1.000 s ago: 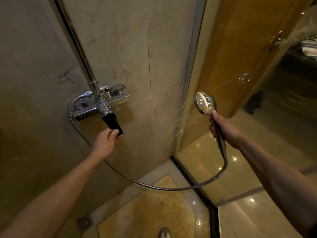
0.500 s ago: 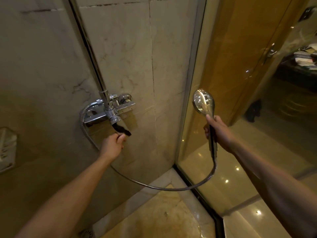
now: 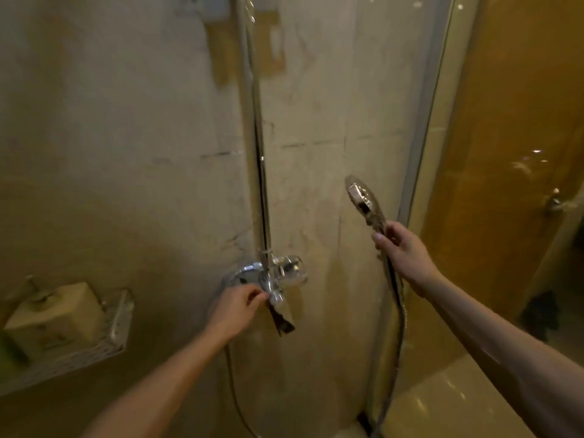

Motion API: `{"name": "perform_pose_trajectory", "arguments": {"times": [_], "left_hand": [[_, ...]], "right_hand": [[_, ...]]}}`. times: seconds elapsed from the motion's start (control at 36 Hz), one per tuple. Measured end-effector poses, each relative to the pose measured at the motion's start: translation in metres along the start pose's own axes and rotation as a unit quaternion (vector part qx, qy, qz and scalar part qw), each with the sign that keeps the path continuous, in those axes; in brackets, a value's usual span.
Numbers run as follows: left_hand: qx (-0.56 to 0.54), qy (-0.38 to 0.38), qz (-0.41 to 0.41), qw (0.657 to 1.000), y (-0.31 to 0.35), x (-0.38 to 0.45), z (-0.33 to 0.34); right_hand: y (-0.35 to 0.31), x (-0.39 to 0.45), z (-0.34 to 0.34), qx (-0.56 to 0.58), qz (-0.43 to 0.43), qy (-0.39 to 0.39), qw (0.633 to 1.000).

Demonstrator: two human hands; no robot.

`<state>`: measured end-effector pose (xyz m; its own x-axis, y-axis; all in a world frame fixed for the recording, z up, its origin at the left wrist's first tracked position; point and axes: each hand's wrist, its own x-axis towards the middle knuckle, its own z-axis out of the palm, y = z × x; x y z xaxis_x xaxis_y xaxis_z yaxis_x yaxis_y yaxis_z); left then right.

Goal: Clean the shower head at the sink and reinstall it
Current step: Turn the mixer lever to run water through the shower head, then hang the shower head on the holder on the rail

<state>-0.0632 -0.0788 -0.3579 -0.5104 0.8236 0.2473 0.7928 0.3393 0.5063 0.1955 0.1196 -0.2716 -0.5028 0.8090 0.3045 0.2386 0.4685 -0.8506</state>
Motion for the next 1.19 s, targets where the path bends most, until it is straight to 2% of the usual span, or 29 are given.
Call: {"name": "perform_pose_trajectory", "arguments": {"times": [0.19,0.28,0.33,0.44,0.53,0.64,0.78,1.06,1.19], "left_hand": [[0.035,0.055,0.064,0.996,0.038,0.05,-0.051],[0.128,0.064,0.079,0.987,0.056,0.067,-0.074],[0.222,0.088,0.105,0.965,0.066,0.072,-0.093],[0.355,0.241,0.16,0.889,0.074,0.09,-0.143],[0.418,0.296,0.094,0.854,0.084,0.11,-0.178],[0.438,0.305,0.029,0.845,0.097,0.136,-0.205],[0.434,0.298,-0.014,0.85,0.094,0.155,-0.206],[0.439,0.346,0.015,0.829,0.077,0.166,-0.201],[0.431,0.352,0.022,0.83,0.079,0.165,-0.201]], "right_hand": [[-0.08,0.079,-0.019,-0.112,-0.123,0.005,0.986],[-0.112,0.106,-0.037,-0.146,-0.184,-0.016,0.972],[-0.133,0.12,-0.049,-0.149,-0.221,-0.023,0.964],[-0.169,0.143,-0.069,-0.053,-0.229,-0.029,0.971],[-0.197,0.158,-0.081,0.059,-0.25,-0.051,0.965],[-0.24,0.178,-0.095,0.135,-0.288,-0.091,0.944],[-0.293,0.205,-0.119,0.173,-0.314,-0.127,0.925],[-0.385,0.226,-0.135,0.3,-0.372,-0.146,0.866],[-0.402,0.223,-0.116,0.306,-0.386,-0.151,0.857]]}}
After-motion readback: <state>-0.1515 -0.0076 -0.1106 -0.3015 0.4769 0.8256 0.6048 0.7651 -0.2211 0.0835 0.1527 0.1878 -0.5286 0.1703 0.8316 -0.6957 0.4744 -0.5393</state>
